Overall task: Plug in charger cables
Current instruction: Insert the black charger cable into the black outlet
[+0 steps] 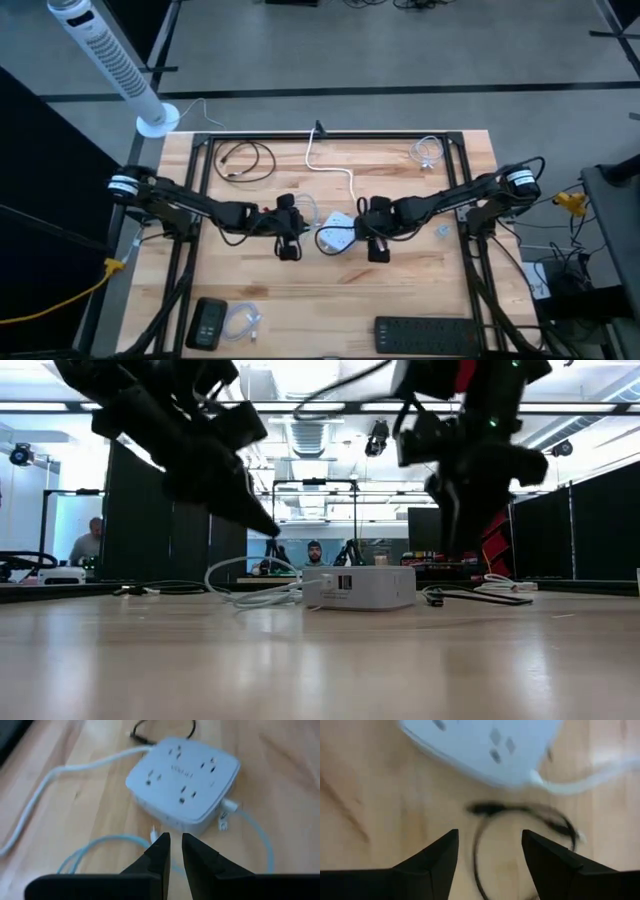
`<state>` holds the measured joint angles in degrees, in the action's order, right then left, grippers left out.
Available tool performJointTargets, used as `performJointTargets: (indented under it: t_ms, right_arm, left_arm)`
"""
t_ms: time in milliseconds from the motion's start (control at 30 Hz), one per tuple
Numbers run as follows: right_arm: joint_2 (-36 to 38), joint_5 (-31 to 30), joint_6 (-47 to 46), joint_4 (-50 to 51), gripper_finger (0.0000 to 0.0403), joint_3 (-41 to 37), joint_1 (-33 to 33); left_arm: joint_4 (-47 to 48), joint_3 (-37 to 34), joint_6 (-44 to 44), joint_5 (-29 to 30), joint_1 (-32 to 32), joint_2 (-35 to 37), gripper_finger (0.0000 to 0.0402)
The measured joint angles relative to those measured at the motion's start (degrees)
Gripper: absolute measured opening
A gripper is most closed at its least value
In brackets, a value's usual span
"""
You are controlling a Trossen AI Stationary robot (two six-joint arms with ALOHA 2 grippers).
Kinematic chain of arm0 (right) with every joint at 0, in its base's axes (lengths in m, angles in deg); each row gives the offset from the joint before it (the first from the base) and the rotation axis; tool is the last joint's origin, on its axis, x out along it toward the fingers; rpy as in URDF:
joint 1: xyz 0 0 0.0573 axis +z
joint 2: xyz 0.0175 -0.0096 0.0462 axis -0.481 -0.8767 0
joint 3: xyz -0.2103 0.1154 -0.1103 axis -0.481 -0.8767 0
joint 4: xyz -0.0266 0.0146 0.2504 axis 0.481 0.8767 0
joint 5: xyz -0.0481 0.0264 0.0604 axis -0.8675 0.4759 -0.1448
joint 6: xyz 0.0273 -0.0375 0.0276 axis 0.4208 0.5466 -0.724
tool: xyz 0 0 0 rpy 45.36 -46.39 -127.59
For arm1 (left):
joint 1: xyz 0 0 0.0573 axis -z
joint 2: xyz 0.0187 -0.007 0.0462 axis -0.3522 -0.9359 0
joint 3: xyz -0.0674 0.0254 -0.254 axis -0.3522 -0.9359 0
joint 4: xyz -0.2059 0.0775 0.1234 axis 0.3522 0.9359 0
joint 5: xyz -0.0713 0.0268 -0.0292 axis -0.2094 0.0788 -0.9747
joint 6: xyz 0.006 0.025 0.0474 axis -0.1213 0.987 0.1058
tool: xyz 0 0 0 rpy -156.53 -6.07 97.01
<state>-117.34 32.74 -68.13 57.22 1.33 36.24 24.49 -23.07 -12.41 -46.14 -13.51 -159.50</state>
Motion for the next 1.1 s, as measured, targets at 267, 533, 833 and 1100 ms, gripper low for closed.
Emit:
performJointTargets:
  t_ms: [267,533,833,1100]
  right_arm:
    - [-0.54,-1.36,2.21,0.83,0.0201,-4.23,0.0]
    - [-0.73,-4.58,14.82,-1.89,0.0198,-4.25,-2.38]
    - [-1.44,-1.97,29.51,-4.11,0.0175,-4.39,-9.06]
    - [-4.13,5.84,34.64,-6.76,0.0137,-4.39,-11.36]
  left_arm:
    - [-12.07,0.0,12.64,-23.61,0.03,13.8,0.003]
    - [-10.08,0.0,13.94,-23.83,0.06,28.28,0.0025]
    - [-2.87,-0.11,8.63,-23.7,0.72,29.12,0.0025]
    - [-1.46,-0.15,8.51,-23.61,0.7,28.54,0.0025]
